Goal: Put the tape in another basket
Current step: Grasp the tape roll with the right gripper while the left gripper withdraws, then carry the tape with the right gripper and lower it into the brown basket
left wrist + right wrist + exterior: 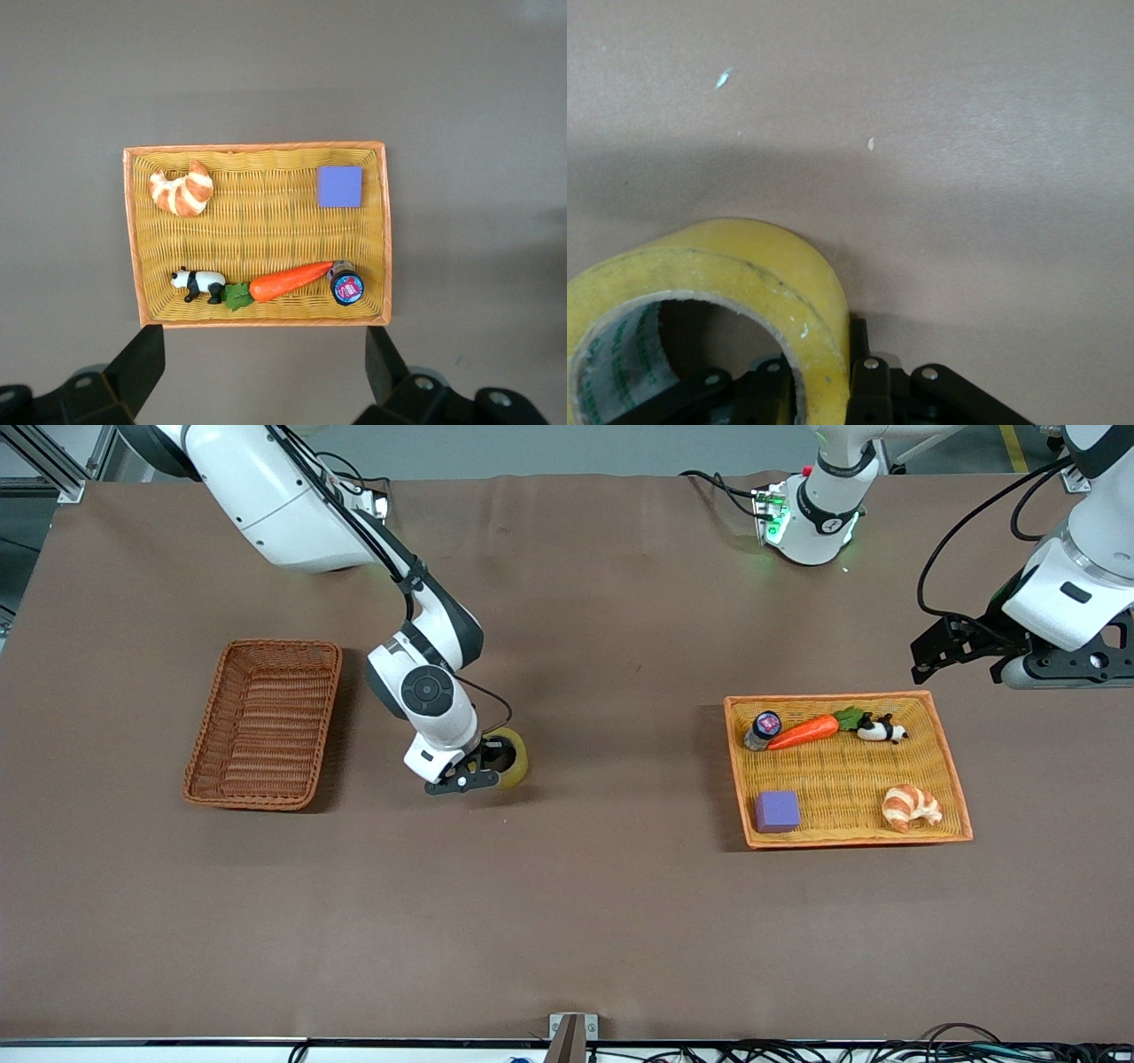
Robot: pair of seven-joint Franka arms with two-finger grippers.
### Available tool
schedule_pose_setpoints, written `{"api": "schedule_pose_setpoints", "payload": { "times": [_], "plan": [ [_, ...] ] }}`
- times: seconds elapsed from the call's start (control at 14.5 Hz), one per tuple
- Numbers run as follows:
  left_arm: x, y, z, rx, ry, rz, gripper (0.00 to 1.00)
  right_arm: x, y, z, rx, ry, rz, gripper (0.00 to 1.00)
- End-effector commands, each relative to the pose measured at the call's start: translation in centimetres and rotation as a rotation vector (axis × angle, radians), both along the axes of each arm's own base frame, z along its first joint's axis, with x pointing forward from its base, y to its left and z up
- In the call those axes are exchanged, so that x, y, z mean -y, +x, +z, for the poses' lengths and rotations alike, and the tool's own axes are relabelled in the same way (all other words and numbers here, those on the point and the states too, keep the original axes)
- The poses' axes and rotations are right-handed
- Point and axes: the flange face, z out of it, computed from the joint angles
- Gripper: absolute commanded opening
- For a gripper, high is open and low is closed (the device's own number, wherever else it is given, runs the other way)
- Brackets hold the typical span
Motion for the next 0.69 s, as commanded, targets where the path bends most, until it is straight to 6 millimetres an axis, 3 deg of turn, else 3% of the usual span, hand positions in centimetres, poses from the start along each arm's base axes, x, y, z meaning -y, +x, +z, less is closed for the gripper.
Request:
{"api": "schedule_pose_setpoints", "payload": {
  "times": [0.0,0.07,0.28,0.41,0.62],
  "plan": [
    [0.1,-0.9,0.7,0.009,-0.011,-0.021,1.0,0.9,2.4,7.9,0.016,-0.063,-0.075,0.0],
    [0.1,-0.9,0.6,0.008,-0.01,-0.02,1.0,2.6,3.3,10.6,0.003,-0.086,-0.108,0.0],
    [0.0,-0.8,0.7,0.011,-0.011,-0.03,1.0,10.1,5.3,18.3,0.0,-0.069,-0.194,0.0],
    [-0.8,-0.8,0.8,0.008,-0.008,-0.062,1.0,15.9,5.7,21.5,-0.034,-0.099,-0.176,0.0],
    [-1.7,-0.9,0.6,-0.015,-0.048,-0.041,1.0,24.4,4.6,22.7,-0.073,-0.114,-0.083,0.01]
  ]
}}
